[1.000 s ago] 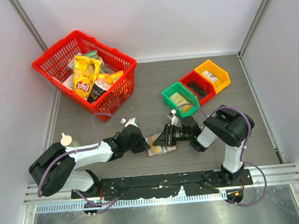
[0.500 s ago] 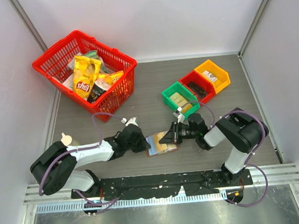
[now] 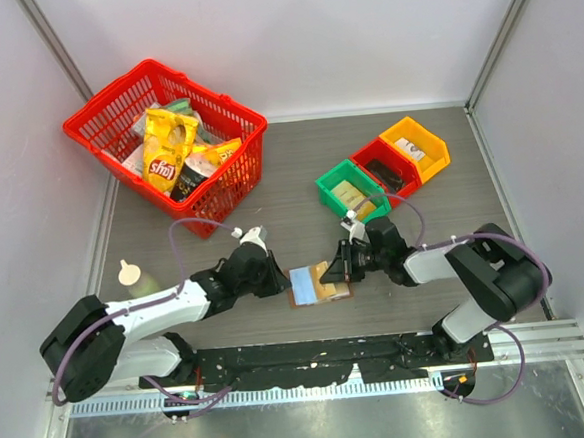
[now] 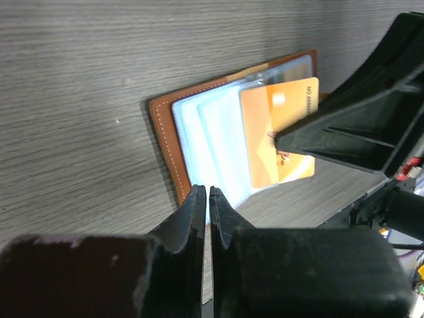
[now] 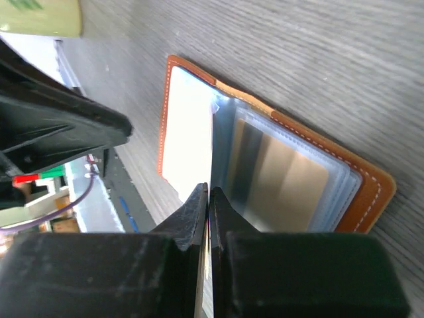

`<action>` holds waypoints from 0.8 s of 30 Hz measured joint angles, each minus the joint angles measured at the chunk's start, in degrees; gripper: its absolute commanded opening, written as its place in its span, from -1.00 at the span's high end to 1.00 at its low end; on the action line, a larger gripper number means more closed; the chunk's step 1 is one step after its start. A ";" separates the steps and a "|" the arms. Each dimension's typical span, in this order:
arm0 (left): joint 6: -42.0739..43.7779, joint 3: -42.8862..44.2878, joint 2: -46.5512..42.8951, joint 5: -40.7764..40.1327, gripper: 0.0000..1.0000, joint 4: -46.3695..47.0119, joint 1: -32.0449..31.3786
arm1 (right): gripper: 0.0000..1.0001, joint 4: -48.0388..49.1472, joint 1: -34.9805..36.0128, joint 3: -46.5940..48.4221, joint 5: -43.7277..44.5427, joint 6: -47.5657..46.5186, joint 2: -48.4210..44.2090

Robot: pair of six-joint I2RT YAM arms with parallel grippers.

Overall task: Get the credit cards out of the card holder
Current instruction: Remove the credit card from the card holder.

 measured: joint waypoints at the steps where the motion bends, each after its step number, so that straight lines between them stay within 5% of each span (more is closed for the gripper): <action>1: 0.52 0.09 -0.83 0.04 0.74 0.04 0.00 | 0.85 -2.60 -0.07 0.61 0.72 -1.11 -1.14; 8: 4.42 3.13 -1.33 1.70 0.53 1.97 0.00 | 0.86 -17.00 -0.20 4.96 5.73 -7.06 -6.08; 13: 5.90 8.81 7.54 5.86 0.50 6.16 -0.04 | 0.86 -22.10 -0.20 6.71 7.32 -8.39 -6.67; 24: 5.51 12.15 21.27 8.33 0.74 8.59 -0.22 | 0.86 -41.11 -0.20 14.14 18.67 -13.57 -13.22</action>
